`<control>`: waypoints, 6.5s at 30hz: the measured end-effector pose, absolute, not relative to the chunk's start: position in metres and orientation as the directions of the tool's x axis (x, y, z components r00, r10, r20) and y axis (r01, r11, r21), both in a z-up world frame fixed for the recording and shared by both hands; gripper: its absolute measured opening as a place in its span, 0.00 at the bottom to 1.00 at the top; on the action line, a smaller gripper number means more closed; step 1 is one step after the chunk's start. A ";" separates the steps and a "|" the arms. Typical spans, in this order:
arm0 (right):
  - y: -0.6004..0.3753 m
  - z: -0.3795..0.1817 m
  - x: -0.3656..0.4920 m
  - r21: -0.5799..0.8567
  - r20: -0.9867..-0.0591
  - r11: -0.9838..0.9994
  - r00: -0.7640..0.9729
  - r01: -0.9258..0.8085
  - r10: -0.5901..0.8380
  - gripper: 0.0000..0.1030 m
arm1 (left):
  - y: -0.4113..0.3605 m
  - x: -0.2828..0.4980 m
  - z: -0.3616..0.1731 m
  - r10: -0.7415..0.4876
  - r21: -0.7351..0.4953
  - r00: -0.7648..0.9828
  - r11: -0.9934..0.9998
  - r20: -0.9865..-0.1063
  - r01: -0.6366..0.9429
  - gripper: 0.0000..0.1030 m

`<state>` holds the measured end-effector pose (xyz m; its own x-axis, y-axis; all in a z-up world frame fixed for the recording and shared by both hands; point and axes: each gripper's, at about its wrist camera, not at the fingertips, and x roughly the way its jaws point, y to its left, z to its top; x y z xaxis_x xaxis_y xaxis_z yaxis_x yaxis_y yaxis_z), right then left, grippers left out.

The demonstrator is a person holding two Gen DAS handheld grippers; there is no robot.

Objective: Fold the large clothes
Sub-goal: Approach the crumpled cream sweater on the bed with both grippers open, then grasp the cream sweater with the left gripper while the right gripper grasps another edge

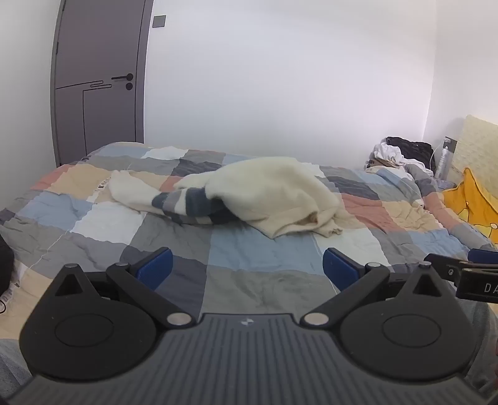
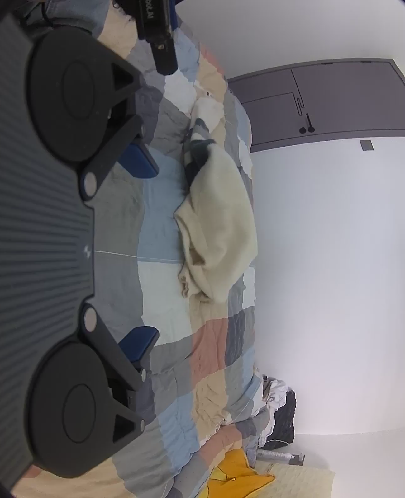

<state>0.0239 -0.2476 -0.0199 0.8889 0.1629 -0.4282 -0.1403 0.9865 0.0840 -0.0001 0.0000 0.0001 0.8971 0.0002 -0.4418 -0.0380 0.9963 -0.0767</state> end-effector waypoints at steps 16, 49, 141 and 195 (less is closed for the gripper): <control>-0.251 -0.021 0.022 0.093 -0.439 0.985 0.882 -0.145 0.171 1.00 | -0.002 -0.001 0.002 -0.001 -0.080 0.902 0.996 -0.431 -0.037 1.00; -0.256 -0.027 0.027 0.120 -0.444 0.981 0.876 -0.150 0.188 1.00 | -0.008 0.004 0.001 0.017 -0.082 0.903 0.995 -0.430 -0.057 1.00; -0.211 -0.039 0.250 0.204 -0.494 0.978 0.858 -0.044 0.142 1.00 | 0.043 0.254 -0.053 -0.062 -0.199 0.831 0.978 -0.552 -0.059 1.00; -0.152 -0.083 0.216 0.138 -0.419 0.938 0.839 -0.318 0.346 0.10 | 0.207 0.164 -0.102 0.006 -0.652 0.909 0.695 -0.417 -0.304 0.21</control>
<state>0.2165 -0.1523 -0.0826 0.8394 0.3461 -0.4191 -0.3180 0.9380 0.1378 0.1640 0.2070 -0.1020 0.9090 0.0063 -0.4167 -0.3035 0.6952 -0.6516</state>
